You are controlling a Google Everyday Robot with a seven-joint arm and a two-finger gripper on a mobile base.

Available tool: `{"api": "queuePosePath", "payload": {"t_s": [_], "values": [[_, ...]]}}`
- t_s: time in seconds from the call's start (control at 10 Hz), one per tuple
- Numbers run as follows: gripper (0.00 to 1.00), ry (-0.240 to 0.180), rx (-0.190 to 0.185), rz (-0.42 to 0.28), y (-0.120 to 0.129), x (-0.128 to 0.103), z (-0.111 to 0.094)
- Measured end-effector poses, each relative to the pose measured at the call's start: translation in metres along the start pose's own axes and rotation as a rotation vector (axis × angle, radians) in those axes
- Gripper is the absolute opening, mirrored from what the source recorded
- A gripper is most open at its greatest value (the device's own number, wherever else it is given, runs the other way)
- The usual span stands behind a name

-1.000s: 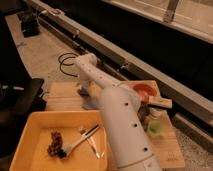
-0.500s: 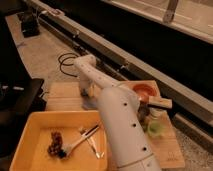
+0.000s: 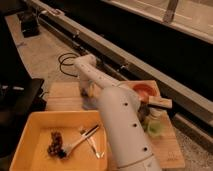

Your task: Wipe table surface with sponge

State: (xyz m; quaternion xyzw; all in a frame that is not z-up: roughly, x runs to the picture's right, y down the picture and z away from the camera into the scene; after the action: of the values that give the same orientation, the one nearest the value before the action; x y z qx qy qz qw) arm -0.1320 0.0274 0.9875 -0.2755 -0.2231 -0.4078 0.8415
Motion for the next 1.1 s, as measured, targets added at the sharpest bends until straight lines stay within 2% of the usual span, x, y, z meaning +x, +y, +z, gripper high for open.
{"api": "queuePosePath", "payload": {"t_s": [0.4,0.7,0.9,1.1], "values": [[0.0,0.03,0.002,0.074,0.04,-0.008,-0.042],[0.0,0.013,-0.001,0.134,0.061,0.001,-0.044],[0.0,0.002,-0.013,0.159,0.069,0.007,-0.041],[0.0,-0.01,-0.041,0.183,0.079,0.019,-0.035]]}}
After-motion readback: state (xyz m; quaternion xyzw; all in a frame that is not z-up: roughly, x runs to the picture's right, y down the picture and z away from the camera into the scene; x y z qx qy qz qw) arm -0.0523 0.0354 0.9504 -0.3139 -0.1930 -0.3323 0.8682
